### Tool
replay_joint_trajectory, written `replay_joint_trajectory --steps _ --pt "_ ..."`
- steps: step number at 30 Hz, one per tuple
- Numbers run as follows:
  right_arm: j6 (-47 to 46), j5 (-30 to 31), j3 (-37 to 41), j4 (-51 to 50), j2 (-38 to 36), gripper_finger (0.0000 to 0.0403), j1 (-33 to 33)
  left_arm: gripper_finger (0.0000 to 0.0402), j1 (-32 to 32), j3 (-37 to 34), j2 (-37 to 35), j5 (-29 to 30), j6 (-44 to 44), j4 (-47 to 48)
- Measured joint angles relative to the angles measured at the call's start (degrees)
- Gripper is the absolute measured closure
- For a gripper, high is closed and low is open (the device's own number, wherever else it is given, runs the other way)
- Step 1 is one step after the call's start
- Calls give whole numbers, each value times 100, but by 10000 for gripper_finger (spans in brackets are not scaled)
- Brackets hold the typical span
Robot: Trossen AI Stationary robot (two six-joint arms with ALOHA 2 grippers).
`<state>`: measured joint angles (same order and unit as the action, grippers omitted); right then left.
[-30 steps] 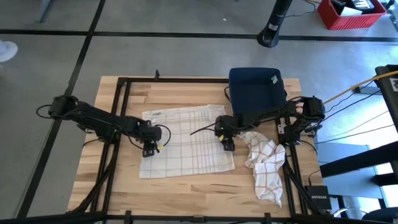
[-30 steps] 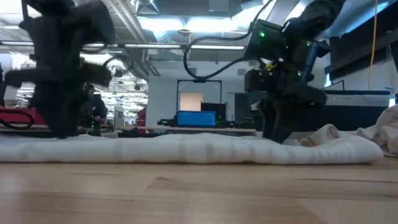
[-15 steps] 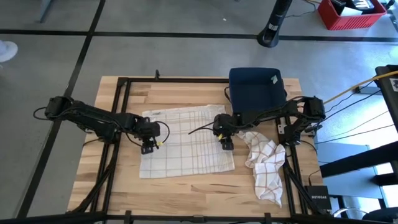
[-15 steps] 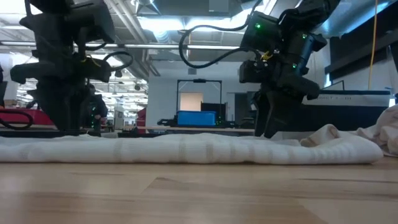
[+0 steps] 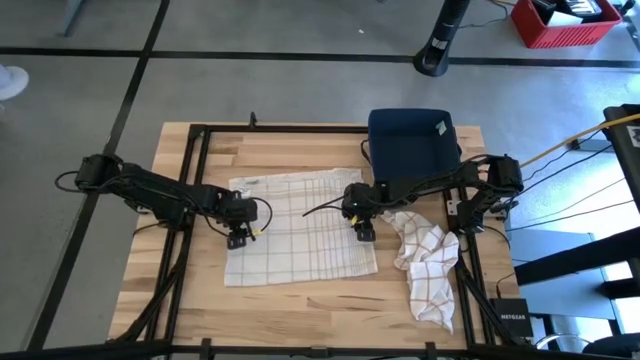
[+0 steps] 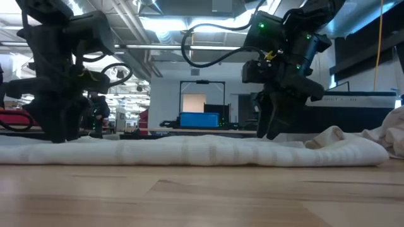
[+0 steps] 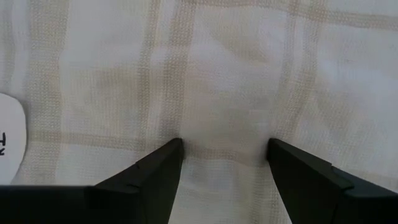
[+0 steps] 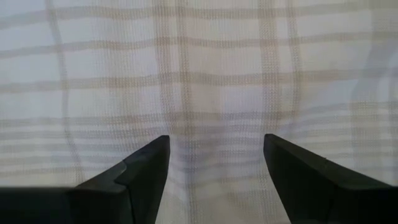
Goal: Fold towel
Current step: Fold the white patterned towel
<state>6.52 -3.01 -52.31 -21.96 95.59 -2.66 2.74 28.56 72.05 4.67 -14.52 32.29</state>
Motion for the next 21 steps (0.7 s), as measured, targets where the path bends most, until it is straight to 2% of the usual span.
replay_joint_trajectory --steps 5,8,18,21 --pt "-1 53 103 9 15 141 0 169 -4 -1 9 1 -26 -1" --pt "4 440 234 7 24 141 0 169 -4 -2 10 3 -24 0" --pt "-1 246 603 321 163 142 -4 169 7 -43 12 18 -59 -15" --pt "17 220 603 305 258 156 -4 180 28 -164 7 49 -113 -120"
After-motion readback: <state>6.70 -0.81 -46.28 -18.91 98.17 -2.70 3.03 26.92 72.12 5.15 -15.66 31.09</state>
